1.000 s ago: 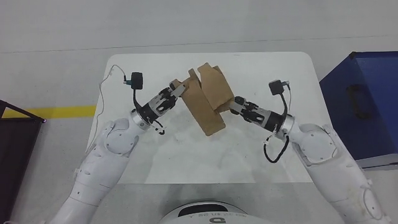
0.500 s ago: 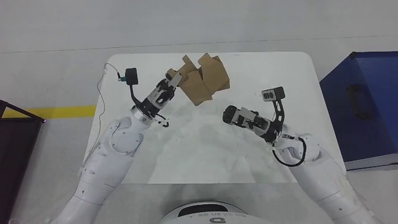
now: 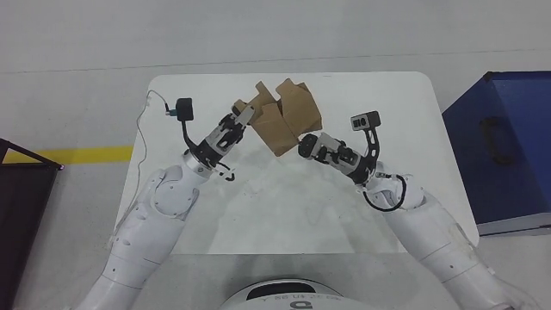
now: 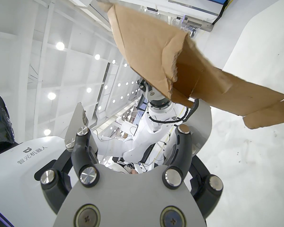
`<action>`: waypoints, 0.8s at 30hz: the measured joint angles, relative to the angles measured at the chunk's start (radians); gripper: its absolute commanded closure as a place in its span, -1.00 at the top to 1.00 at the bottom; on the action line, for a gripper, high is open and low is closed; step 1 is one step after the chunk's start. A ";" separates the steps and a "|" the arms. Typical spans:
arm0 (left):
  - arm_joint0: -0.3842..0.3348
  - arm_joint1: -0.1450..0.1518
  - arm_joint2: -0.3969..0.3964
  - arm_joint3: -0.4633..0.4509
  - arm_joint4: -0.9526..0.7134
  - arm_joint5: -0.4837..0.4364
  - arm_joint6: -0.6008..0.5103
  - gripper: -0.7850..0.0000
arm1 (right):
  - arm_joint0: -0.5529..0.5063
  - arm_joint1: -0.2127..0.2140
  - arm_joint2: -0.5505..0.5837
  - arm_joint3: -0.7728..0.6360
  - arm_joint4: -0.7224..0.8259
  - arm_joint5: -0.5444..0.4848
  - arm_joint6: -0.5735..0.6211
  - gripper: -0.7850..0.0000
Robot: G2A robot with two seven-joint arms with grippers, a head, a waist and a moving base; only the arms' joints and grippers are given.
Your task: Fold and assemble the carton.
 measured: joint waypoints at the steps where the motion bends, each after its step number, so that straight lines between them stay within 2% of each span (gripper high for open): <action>1: 0.000 0.000 0.000 -0.001 -0.005 -0.003 -0.009 -1.00 | -0.001 -0.002 0.002 0.005 0.017 -0.013 0.004 0.69; 12: 0.000 -0.003 0.013 0.005 -0.036 -0.003 -0.066 -1.00 | 0.033 -0.018 -0.013 0.038 0.061 -0.036 0.046 0.43; 17: -0.005 -0.005 0.021 0.017 -0.036 -0.001 -0.088 -1.00 | 0.044 -0.025 -0.016 0.047 0.048 -0.059 0.053 0.02; 20: -0.010 -0.006 0.026 0.026 -0.011 -0.008 -0.097 -1.00 | 0.045 -0.027 -0.013 0.051 0.035 -0.064 0.053 -0.18; 22: -0.013 -0.006 0.030 0.029 0.013 -0.026 -0.100 -1.00 | 0.045 -0.027 -0.008 0.052 0.023 -0.061 0.047 -0.21; 24: -0.014 -0.006 0.033 0.031 0.035 -0.052 -0.102 -1.00 | 0.043 -0.028 -0.003 0.052 0.015 -0.056 0.042 -0.40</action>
